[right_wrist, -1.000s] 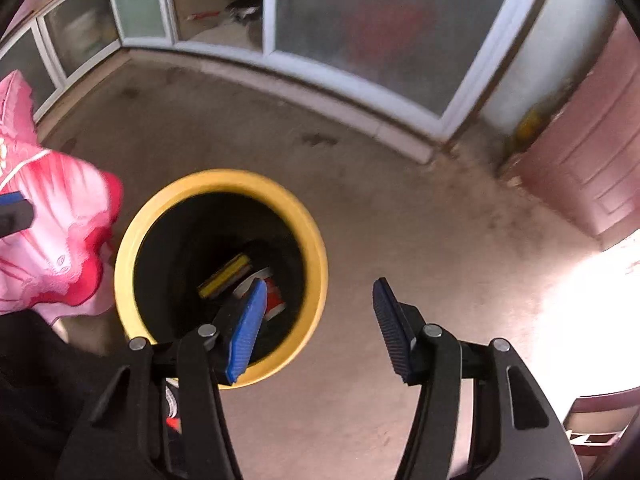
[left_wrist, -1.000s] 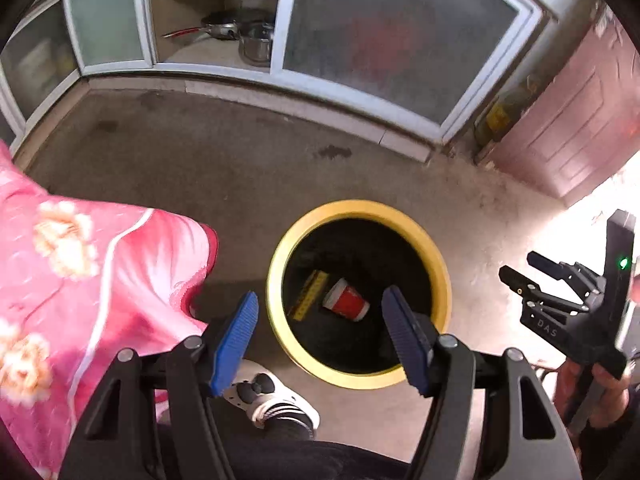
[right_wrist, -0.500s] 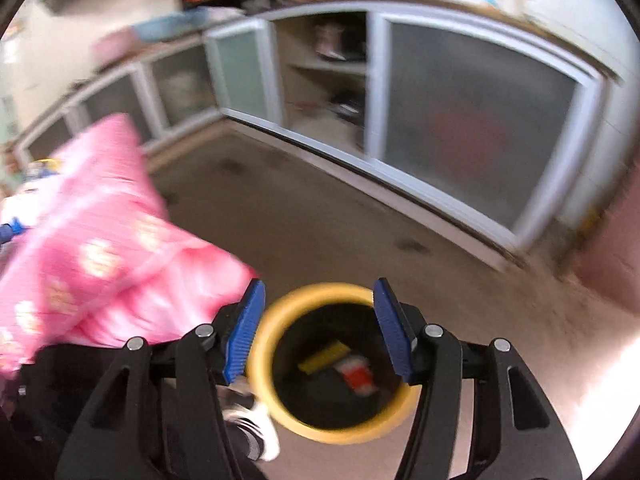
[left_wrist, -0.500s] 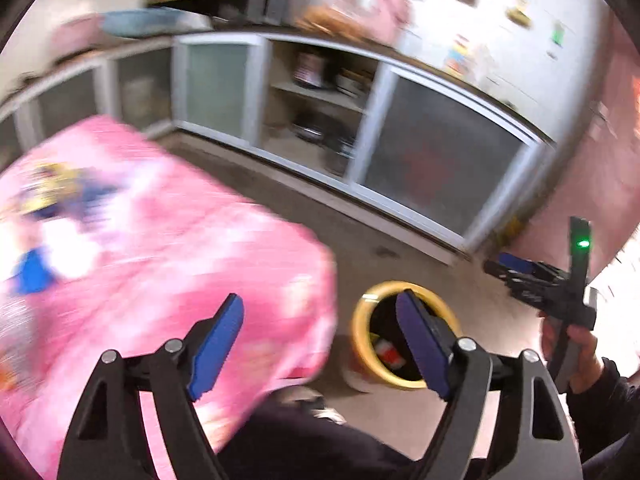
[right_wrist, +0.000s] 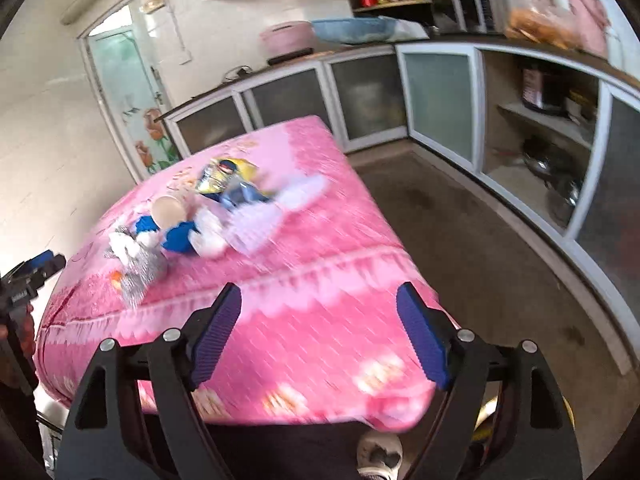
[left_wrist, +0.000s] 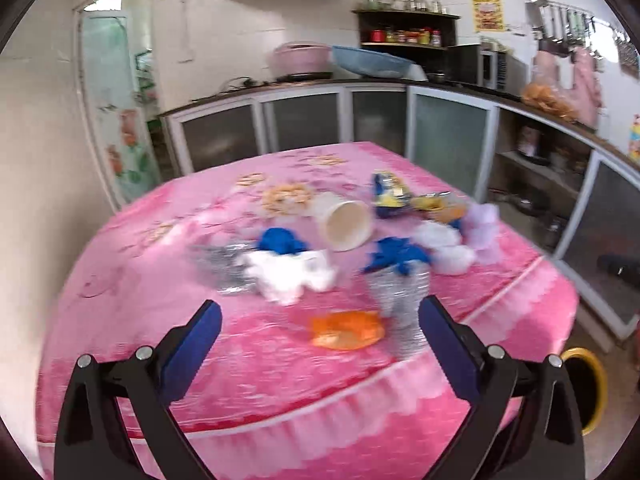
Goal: Collect trash
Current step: 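Move both open tools back over the table trash, then grasp the silver mesh with the left tool while the right tool grasps the white foam net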
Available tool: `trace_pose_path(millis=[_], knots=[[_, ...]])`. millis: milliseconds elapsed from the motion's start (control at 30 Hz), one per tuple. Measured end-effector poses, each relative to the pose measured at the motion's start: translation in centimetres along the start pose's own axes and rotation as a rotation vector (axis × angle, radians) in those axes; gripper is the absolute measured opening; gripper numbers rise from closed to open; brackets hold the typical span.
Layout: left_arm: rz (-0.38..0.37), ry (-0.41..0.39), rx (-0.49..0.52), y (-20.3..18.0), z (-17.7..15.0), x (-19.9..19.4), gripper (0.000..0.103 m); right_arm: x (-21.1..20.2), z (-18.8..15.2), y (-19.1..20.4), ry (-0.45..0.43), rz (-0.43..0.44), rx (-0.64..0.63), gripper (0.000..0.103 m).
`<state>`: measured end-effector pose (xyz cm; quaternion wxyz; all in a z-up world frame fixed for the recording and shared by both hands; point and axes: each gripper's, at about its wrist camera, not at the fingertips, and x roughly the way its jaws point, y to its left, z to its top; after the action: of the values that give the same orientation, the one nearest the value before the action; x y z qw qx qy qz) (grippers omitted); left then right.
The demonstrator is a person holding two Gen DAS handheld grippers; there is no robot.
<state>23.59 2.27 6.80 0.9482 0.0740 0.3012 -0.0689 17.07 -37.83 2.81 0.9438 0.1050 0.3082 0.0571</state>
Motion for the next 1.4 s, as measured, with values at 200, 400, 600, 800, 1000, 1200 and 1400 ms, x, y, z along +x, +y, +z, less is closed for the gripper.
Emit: trace_pose_path(millis=[200,400,600,800,1000,1200,1400], knots=[[-0.012,0.077,-0.039,1.5,-2.1,1.8,0.095,2.3,0.5,4.8,-0.008,-0.050,-0.144,0.076],[-0.043,0.116,-0.011,1.1,-3.4,3.4,0.095,4.9,0.7,6.1,0.007,-0.068,-0.192,0.076],[-0.181,0.088,0.009,-1.6,-1.8,3.8,0.095,6.2,1.3,6.2,0.006,-0.063,-0.180,0.076],[-0.245,0.078,0.080,-5.7,0.7,5.4,0.095,7.9,2.0,5.9,0.021,-0.057,-0.187,0.076],[-0.300,0.189,0.092,-7.7,2.0,8.7,0.095,10.1,2.9,5.7,0.058,-0.035,-0.229,0.076],[-0.306,0.262,0.075,-7.8,2.7,11.4,0.095,12.2,3.5,6.4,0.104,-0.010,-0.267,0.074],[-0.317,0.324,0.052,-7.7,2.9,13.7,0.095,14.4,3.9,6.8,0.138,-0.014,-0.275,0.070]])
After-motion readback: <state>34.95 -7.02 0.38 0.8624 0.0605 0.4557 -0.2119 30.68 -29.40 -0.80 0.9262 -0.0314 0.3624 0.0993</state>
